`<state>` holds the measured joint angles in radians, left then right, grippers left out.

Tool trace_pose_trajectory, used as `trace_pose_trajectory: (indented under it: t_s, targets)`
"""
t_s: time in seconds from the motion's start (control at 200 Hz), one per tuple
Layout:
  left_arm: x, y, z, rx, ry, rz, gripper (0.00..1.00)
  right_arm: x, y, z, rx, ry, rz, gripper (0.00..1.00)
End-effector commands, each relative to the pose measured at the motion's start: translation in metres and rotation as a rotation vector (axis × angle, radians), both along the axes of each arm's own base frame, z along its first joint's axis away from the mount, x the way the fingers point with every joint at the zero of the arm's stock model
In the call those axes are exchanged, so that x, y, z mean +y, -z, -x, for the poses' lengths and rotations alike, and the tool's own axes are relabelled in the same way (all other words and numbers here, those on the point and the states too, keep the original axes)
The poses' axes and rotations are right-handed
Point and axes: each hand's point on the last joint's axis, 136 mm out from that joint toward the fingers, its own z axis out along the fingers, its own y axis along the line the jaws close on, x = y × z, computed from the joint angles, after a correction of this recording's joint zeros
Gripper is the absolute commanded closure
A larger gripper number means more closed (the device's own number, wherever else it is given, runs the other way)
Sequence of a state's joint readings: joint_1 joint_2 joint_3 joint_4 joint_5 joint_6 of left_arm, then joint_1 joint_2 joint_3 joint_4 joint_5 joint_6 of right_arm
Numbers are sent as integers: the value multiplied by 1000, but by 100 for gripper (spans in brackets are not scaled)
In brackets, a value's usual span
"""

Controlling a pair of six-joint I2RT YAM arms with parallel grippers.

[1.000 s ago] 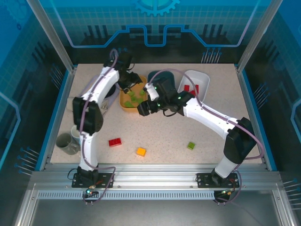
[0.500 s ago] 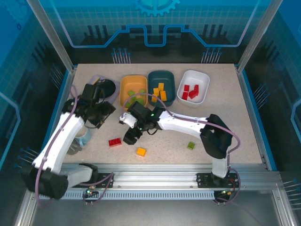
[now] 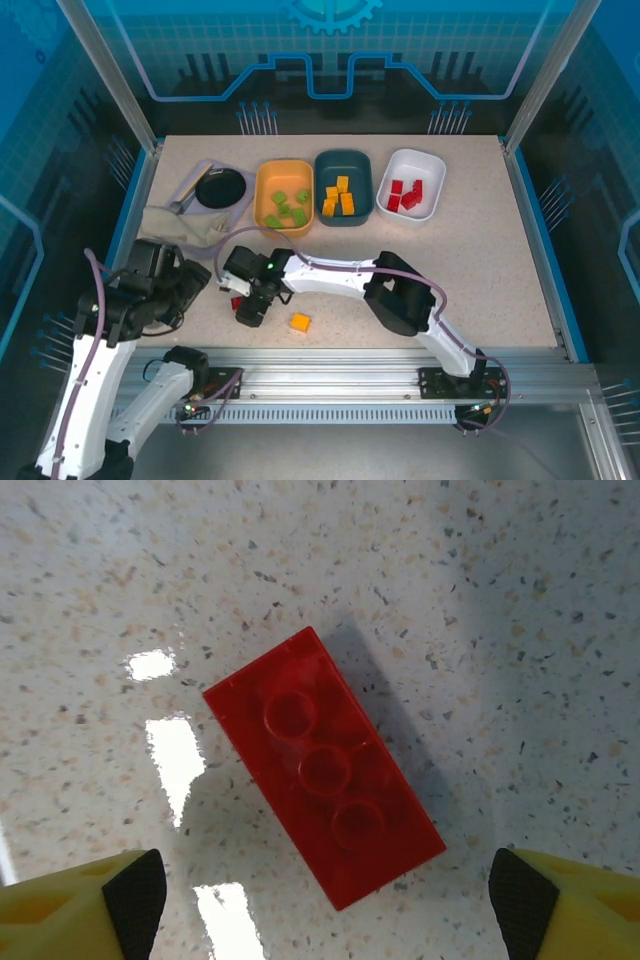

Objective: Sort the legos into containers by color

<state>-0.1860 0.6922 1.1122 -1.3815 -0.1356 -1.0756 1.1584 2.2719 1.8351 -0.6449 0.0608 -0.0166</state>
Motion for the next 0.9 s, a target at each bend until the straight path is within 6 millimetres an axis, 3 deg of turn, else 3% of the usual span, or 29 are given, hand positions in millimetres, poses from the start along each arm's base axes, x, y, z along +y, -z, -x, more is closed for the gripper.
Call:
trace_pose_trajectory:
  t_s: [0.0,0.065,0.375,0.635,0.76,0.895]
  targets:
    - [10,-8,16,13,-26,-30,26,3,2,-3,-43,6,53,13]
    - [10,-10,17,10,-24,-35,26,1,19,-7,-48,27,103,13]
    - [9,-17,13,-13,-7,-35,26,10,31,-15,-23,67,123,22]
    - [6,-15,11,-18,2,-27,27,8,36,-20,22,107,125,49]
    - [5,-14,9,-26,8,-21,27,8,30,-23,23,123,111,60]
    - [0,-13,6,-44,29,2,28,8,7,-34,17,169,47,67]
